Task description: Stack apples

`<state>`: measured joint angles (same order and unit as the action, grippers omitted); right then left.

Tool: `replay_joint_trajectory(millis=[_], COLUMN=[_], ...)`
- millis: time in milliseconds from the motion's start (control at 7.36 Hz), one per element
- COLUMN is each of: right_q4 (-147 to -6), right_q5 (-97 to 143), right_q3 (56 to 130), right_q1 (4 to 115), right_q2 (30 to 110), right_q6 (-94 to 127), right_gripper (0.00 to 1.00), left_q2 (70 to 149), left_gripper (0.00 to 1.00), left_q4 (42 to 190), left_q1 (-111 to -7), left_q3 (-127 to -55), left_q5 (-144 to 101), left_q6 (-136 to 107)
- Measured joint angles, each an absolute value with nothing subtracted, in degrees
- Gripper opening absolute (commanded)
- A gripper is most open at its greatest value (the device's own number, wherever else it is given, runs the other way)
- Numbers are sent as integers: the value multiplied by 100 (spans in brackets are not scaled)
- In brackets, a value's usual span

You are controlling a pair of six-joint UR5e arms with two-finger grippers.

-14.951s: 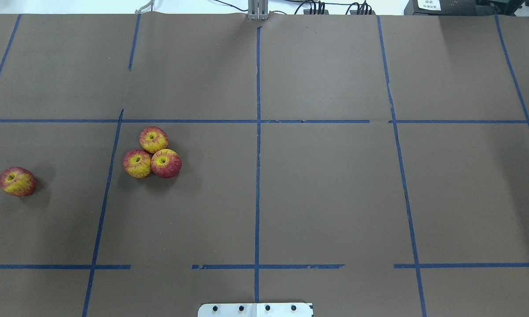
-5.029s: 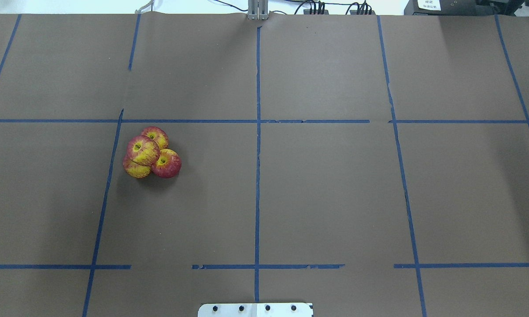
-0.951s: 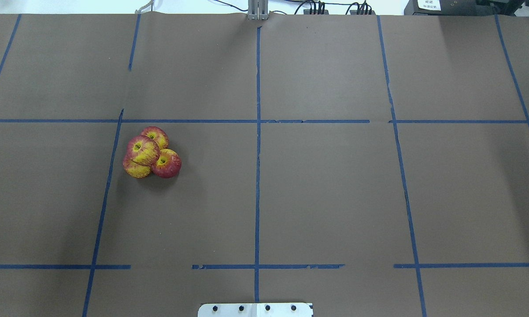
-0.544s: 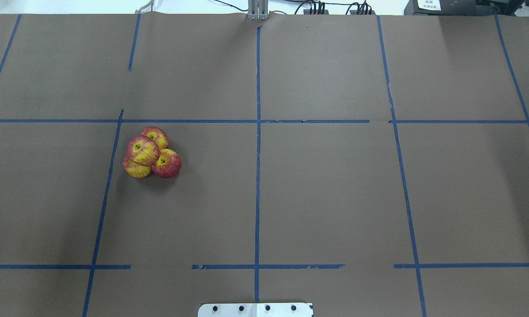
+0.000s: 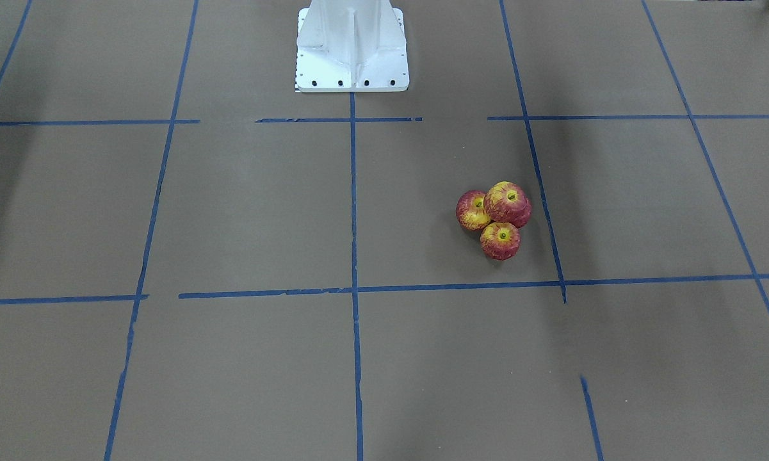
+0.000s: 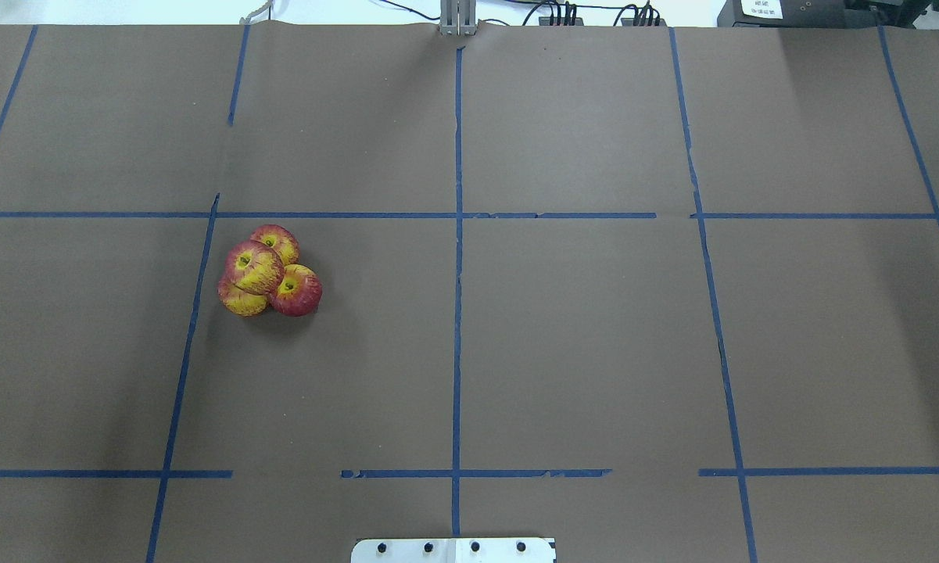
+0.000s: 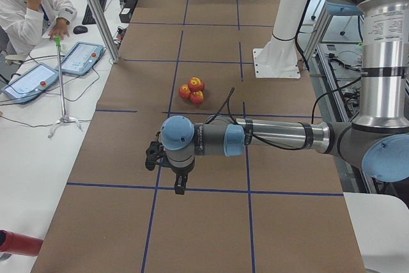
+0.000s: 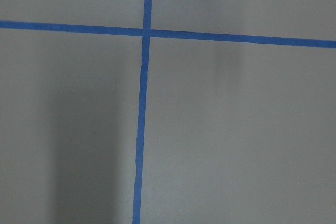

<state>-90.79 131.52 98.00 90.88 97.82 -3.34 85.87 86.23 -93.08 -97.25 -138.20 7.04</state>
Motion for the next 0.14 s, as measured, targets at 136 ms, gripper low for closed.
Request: replay_joint_trajectory(millis=[136], right_q4=[-9079], right_q5=[13151], right_q3=[9800], right_q1=[9088], right_q2=[9782], right_q6=[-334], right_gripper=[100], left_q2=[8582], left_gripper=[100], left_q4=[8602], left_q1=[-9278], left_q3=[-9718], left_q5=[-13820], left_q6=[707])
